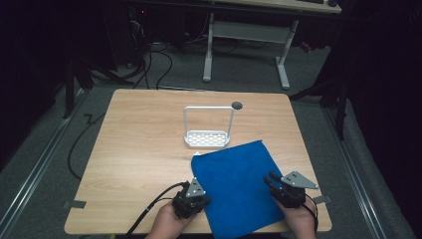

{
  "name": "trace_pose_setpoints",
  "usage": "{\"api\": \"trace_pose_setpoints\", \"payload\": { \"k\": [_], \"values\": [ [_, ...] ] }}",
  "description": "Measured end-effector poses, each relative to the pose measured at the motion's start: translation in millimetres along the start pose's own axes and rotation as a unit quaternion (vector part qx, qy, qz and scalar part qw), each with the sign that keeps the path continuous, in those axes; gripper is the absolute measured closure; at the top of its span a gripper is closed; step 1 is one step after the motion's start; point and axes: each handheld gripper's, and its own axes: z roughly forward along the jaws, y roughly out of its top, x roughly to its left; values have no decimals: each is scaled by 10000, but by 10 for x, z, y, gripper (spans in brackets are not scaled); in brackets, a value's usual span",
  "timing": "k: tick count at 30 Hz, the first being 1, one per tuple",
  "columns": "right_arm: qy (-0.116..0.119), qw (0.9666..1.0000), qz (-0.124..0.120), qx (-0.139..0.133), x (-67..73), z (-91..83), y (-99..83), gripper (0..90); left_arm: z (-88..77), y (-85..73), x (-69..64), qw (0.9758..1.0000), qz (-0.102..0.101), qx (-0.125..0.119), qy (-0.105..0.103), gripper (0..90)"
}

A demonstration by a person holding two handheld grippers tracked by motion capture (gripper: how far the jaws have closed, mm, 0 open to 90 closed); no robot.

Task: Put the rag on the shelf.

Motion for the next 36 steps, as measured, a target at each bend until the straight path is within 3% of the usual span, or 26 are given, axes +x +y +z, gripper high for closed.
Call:
{"api": "trace_pose_setpoints", "payload": {
  "k": [7,12,17,21,24,28,36],
  "values": [
    [0,9999,118,75,-85,-12,-22,771,-201,-147,188,9995,-269,3,139,900],
    [200,9994,149,247,-76,56,-34,893,-335,-241,315,9987,-386,-6,327,900],
    [380,9984,64,414,-21,173,-22,900,-449,-323,474,9968,-582,-61,552,900],
    [461,9971,-26,611,40,323,3,900,-489,-357,573,9950,-808,-142,576,900],
    [461,9953,-225,817,87,455,18,900,-508,-373,611,9942,-880,-166,594,900],
    [458,9940,-238,965,97,511,13,900,-520,-379,633,9941,-912,-152,562,900],
    [549,9935,-266,961,137,462,-15,900,-572,-418,655,9934,-979,-142,583,900]
  ]
}}
